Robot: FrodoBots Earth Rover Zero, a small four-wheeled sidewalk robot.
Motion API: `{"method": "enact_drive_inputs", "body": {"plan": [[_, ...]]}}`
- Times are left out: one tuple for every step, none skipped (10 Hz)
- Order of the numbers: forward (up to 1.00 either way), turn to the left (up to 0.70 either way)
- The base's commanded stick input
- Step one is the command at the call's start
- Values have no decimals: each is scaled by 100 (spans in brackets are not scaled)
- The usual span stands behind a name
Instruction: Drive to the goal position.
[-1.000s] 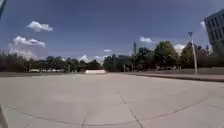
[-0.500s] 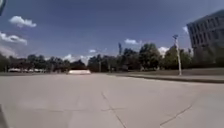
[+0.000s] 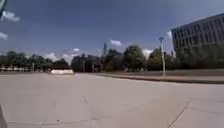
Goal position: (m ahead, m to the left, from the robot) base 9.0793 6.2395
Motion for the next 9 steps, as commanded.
{"method": "enact_drive_inputs", "body": {"plan": [[70,0],[70,0],[70,1],[85,1],[85,1],[85,1],[85,16],[85,33],[85,35]]}}
